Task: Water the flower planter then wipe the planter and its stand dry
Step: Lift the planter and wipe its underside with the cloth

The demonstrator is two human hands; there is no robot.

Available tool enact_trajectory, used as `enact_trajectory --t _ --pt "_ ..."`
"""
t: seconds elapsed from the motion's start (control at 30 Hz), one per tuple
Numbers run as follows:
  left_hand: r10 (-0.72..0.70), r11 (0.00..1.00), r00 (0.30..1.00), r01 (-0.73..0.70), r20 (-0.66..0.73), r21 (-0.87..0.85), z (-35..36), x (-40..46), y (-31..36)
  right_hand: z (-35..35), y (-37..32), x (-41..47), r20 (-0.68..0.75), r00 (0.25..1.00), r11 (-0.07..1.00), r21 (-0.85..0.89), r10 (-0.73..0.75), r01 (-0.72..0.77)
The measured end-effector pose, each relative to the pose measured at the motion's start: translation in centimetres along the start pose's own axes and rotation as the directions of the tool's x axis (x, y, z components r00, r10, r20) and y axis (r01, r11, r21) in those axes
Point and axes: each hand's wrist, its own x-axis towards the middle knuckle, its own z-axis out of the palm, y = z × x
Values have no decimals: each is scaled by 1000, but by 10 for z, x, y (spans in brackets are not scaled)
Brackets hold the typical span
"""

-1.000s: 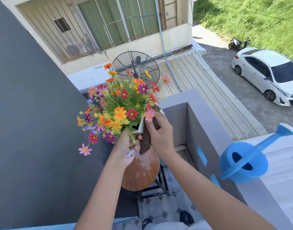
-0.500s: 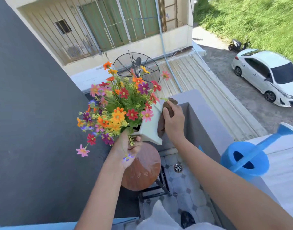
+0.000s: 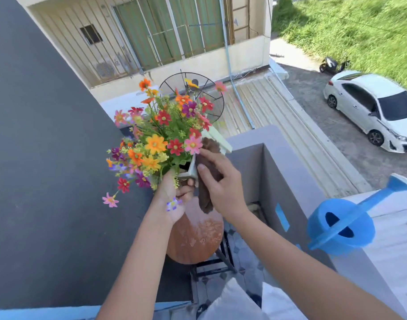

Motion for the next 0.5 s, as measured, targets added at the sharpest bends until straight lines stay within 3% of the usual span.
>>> enact_trajectory --t 0.1,0.4,0.5 --pt "11 1000 1000 -11 11 -8 0 1 0 -4 8 -16 50 998 1000 7 25 -26" --pt "-45 993 993 32 112 111 3 -2 -5 -10 -3 47 -201 979 998 -46 34 -45" --pt "-41 978 993 18 110 208 4 -4 -2 -29 11 79 -208 973 989 -90 98 -119"
